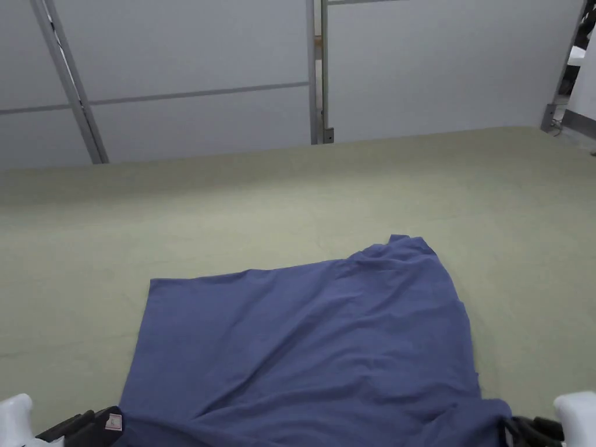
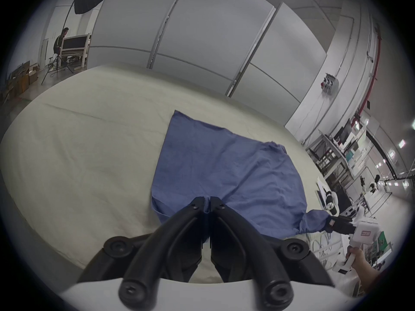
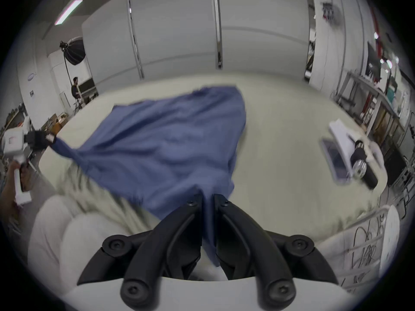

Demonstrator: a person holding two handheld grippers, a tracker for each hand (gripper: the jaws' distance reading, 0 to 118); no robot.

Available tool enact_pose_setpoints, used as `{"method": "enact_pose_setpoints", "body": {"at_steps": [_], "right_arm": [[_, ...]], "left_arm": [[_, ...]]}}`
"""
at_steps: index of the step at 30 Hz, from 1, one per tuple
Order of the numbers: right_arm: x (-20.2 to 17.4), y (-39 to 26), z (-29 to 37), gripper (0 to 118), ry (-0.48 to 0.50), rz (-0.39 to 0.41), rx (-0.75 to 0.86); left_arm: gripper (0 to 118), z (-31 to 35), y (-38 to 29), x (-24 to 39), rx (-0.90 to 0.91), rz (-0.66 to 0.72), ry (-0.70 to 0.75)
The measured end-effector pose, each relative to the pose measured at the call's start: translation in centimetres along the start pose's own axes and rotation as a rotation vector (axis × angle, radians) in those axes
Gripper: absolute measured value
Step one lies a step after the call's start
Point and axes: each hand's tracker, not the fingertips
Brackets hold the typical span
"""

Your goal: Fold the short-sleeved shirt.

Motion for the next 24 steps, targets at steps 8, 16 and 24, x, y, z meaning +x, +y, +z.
{"method": "enact_pose_setpoints", "body": {"at_steps": [8,16,24], "right_arm": [[1.1,12.1,-9.5,12,-0.021,-0.003,0.103],[2.6,7.1,-6.3,56,0.169,0.001,0.092],[1.7,-3.4,-6.0,114,0.149,0.001,-0.224]], "left_arm": [[5,-6.2,5.9,0.6,0.026,0.039,0.047],[5,-4.9,4.1,1.1,0.033,-0.032,0.036],[5,-3.0,2.2,2.1,0.016,-0.038,0.005]]}}
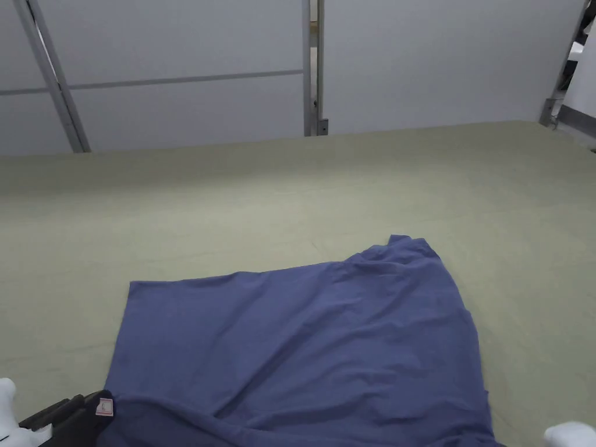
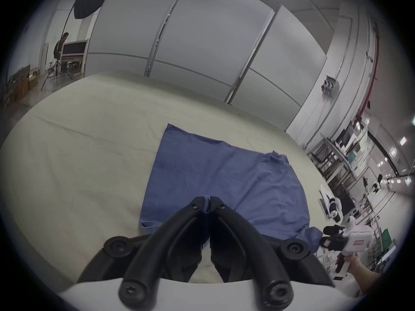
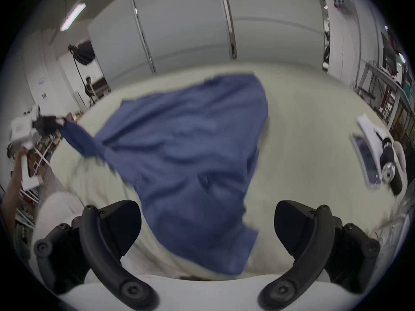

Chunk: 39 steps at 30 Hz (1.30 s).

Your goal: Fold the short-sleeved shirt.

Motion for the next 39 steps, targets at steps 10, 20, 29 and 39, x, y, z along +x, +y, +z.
{"method": "enact_pose_setpoints", "body": {"at_steps": [10,20,29,39], "right_arm": [[-1.4,-0.5,2.0,6,0.044,-0.110,0.146],[-1.7,10.0,3.9,6,-0.060,0.007,0.357],[2.0,22.2,-7.5,6,-0.161,-0.008,0.192],[2.8,19.6,-15.2,117,-0.254,-0.024,-0.017]], "left_arm": [[5,1.0,-0.8,0.8,-0.020,-0.029,0.003],[5,-0.3,2.3,1.2,0.023,0.024,0.031],[5,-12.1,9.6,-0.8,-0.050,0.041,0.155],[114,-18.7,8.3,-1.0,-0.223,-0.164,0.277]]}}
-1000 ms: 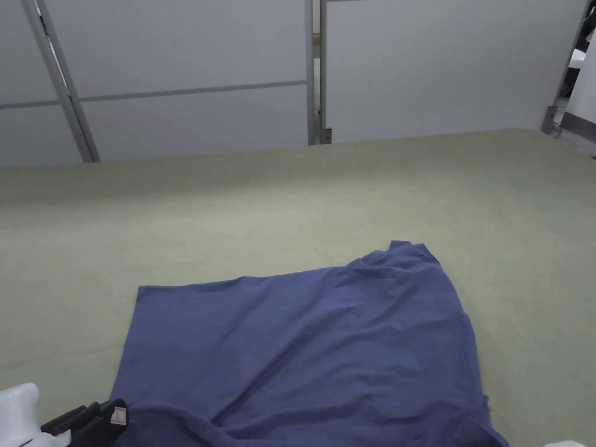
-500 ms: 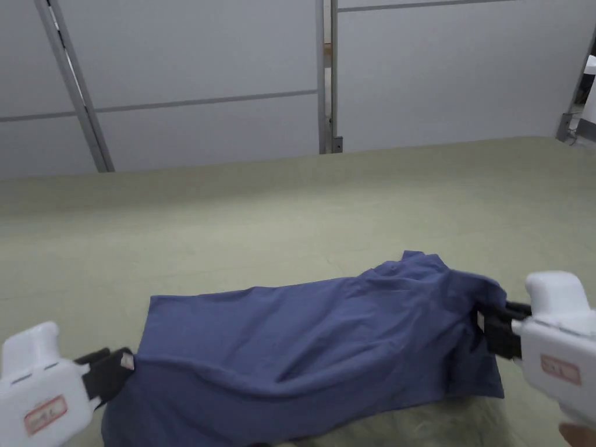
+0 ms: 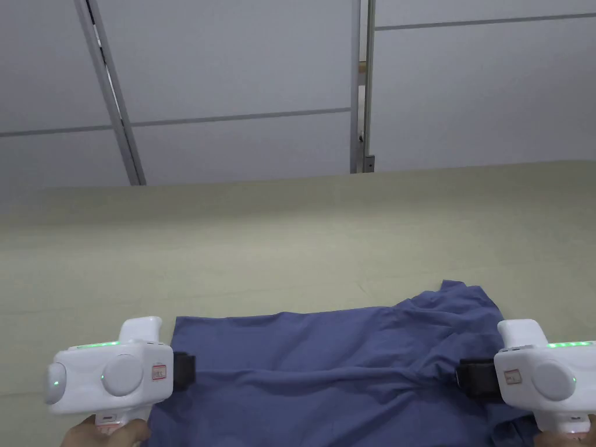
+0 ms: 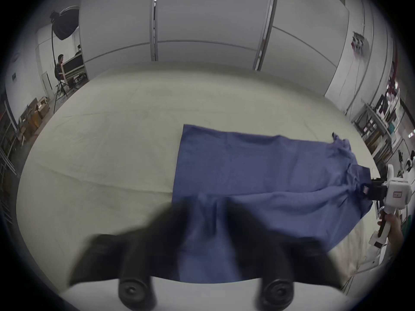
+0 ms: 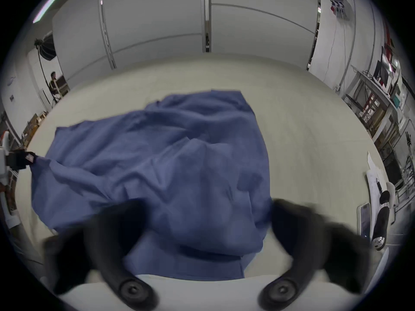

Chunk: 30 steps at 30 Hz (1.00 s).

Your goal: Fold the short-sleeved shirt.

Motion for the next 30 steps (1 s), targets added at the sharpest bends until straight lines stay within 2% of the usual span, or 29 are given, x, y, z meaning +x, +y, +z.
{"method": "enact_pose_setpoints", "body": {"at_steps": [1,3,4,8,9,11,12,13,14,15,16,17,18,19,20,21,26,27,28,29,30], "right_arm": [[0.2,0.1,1.0,117,-0.013,0.012,0.073],[1.0,0.5,3.2,117,0.028,-0.010,0.122],[1.4,0.5,5.3,117,0.050,-0.051,0.193],[2.1,1.0,16.6,118,0.174,-0.231,0.562],[2.0,1.0,19.0,118,0.199,-0.245,0.641],[1.5,0.8,24.6,118,0.225,-0.217,0.819],[1.2,0.6,26.3,118,0.224,-0.202,0.866],[0.8,0.5,28.3,118,0.214,-0.191,0.877],[0.2,0.2,29.9,111,0.189,-0.183,0.900],[-0.2,-0.3,30.8,62,0.179,-0.151,0.951],[-0.9,-0.6,31.2,2,0.107,-0.121,0.971],[-1.4,-0.9,31.5,2,0.039,-0.128,0.966],[-1.0,-1.1,31.8,2,0.094,-0.102,0.935],[-0.9,-1.2,31.9,2,0.193,-0.108,0.878],[-1.1,-1.6,31.2,2,0.207,-0.151,0.864],[-1.1,-1.9,31.0,2,0.226,-0.159,0.847],[-1.1,-3.5,29.1,2,0.236,-0.154,0.750],[-1.2,-3.6,28.9,2,0.237,-0.137,0.733],[-1.3,-4.0,28.3,2,0.239,-0.115,0.716],[-1.5,-4.1,28.0,2,0.229,-0.099,0.698],[-1.7,-4.2,27.8,2,0.212,-0.085,0.674]], "left_arm": [[118,0.2,-0.3,-0.2,-0.006,0.014,-0.003],[118,3.8,-1.4,-1.1,0.229,0.059,-0.015],[118,5.8,-1.8,-1.5,0.223,0.095,-0.046],[118,13.5,-1.4,-2.9,0.431,0.251,-0.139],[118,15.9,-1.8,-3.0,0.497,0.267,-0.112],[118,21.3,-2.6,-2.1,0.643,0.214,-0.144],[108,23.2,-2.7,-1.6,0.695,0.189,-0.121],[80,24.9,-3.1,-1.1,0.697,0.176,-0.116],[21,26.1,-3.2,-0.4,0.705,0.124,-0.068],[0,26.2,-3.3,-0.3,0.695,0.073,-0.020],[0,26.5,-3.5,-0.8,0.666,0.096,-0.075],[0,26.6,-3.2,-1.3,0.616,0.045,-0.124],[0,25.9,-3.5,-1.6,0.566,0.078,-0.161],[0,24.7,-4.2,-1.8,0.532,0.094,-0.178],[0,23.6,-4.7,-2.1,0.478,0.101,-0.190],[0,22.2,-5.4,-2.2,0.377,0.176,-0.213],[0,13.1,-7.9,-5.9,0.069,0.283,-0.336],[24,12.1,-8.7,-5.7,0.042,0.314,-0.332],[85,10.5,-9.2,-6.1,0.006,0.335,-0.294],[118,9.0,-9.7,-6.2,-0.031,0.356,-0.241],[118,7.3,-10.0,-6.2,-0.086,0.330,-0.202]]}}
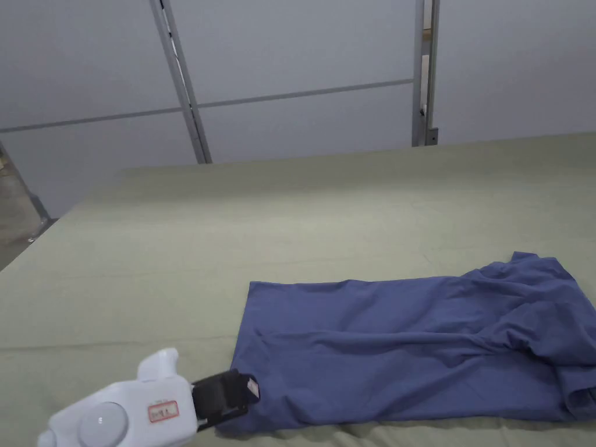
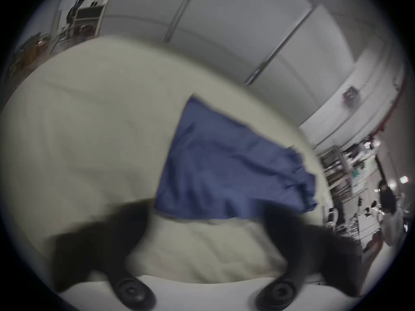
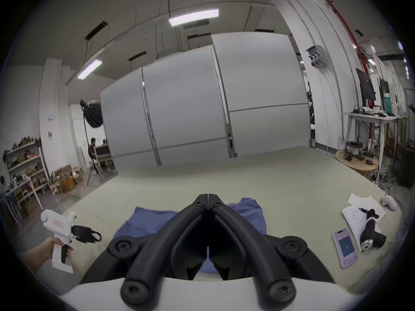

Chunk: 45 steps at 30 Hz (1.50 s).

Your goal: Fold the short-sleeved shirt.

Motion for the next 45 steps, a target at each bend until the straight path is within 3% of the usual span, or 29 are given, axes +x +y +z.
{"method": "enact_pose_setpoints", "body": {"at_steps": [1,6,10,13,14,16,17,18,19,20,23,28,32,33,34,35,37,38,40,42,44,45], "right_arm": [[0.0,-0.3,-0.2,2,-0.001,0.001,-0.020],[0.0,-2.2,-1.1,2,0.012,-0.015,-0.079],[-0.1,-3.2,-1.6,2,0.008,0.003,-0.124],[-0.3,-3.8,-1.9,2,0.010,-0.014,-0.143],[-0.2,-4.2,-1.9,2,0.012,-0.026,-0.149],[-0.1,-4.4,-2.0,2,0.017,-0.037,-0.155],[0.0,-4.6,-2.2,2,0.016,-0.038,-0.159],[0.0,-4.7,-2.2,2,0.013,-0.037,-0.164],[0.1,-4.9,-2.4,2,0.007,-0.038,-0.173],[0.3,-5.0,-2.6,2,0.000,-0.043,-0.186],[0.8,-5.6,-2.7,2,-0.002,-0.070,-0.204],[3.1,-6.6,-3.6,2,-0.052,-0.125,-0.228],[6.3,-7.7,-5.7,2,-0.144,-0.231,-0.262],[6.8,-7.8,-6.3,19,-0.130,-0.215,-0.261],[7.4,-8.1,-6.9,63,-0.099,-0.216,-0.258],[8.2,-8.8,-8.1,116,-0.073,-0.190,-0.269],[9.2,-10.9,-10.9,118,0.011,-0.238,-0.426],[9.7,-12.6,-11.6,115,-0.006,-0.196,-0.423],[9.9,-15.1,-14.0,118,-0.062,-0.189,-0.576],[10.5,-16.0,-17.4,117,-0.004,-0.230,-0.655],[10.1,-17.2,-19.1,102,-0.051,-0.291,-0.751],[9.6,-17.4,-19.2,79,-0.075,-0.277,-0.708]], "left_arm": [[118,-0.9,-0.9,0.2,0.051,-0.013,-0.048],[118,-5.1,-0.1,-0.2,-0.083,0.049,0.059],[118,-6.2,0.7,2.2,-0.044,-0.091,0.048],[114,-6.7,0.0,4.1,-0.065,-0.175,0.129],[107,-6.6,-0.4,4.5,-0.059,-0.229,0.166],[79,-5.9,-0.8,4.9,-0.057,-0.309,0.236],[68,-4.7,-1.0,4.6,-0.047,-0.276,0.175],[34,-3.9,-0.9,4.2,-0.037,-0.218,0.113],[12,-3.1,-0.9,3.8,-0.010,-0.165,0.034],[12,-2.5,-1.3,4.4,0.014,-0.144,0.016],[12,-2.6,-0.1,4.4,0.020,-0.285,0.076],[12,-1.4,0.8,4.7,0.053,-0.179,-0.040],[12,-0.1,1.1,5.5,0.078,-0.216,-0.038],[12,0.1,1.0,5.8,0.076,-0.214,-0.042],[12,0.2,1.0,5.7,0.080,-0.207,-0.051],[12,0.2,1.2,5.6,0.072,-0.188,-0.066],[12,0.1,1.2,5.6,0.073,-0.172,-0.067],[12,0.0,1.2,5.6,0.076,-0.170,-0.069],[12,-0.4,1.2,5.6,0.066,-0.169,-0.073],[12,-0.5,0.8,5.8,0.060,-0.173,-0.065],[12,-0.6,0.7,5.7,0.048,-0.171,-0.067],[12,-0.6,0.6,5.6,0.045,-0.171,-0.067]]}}
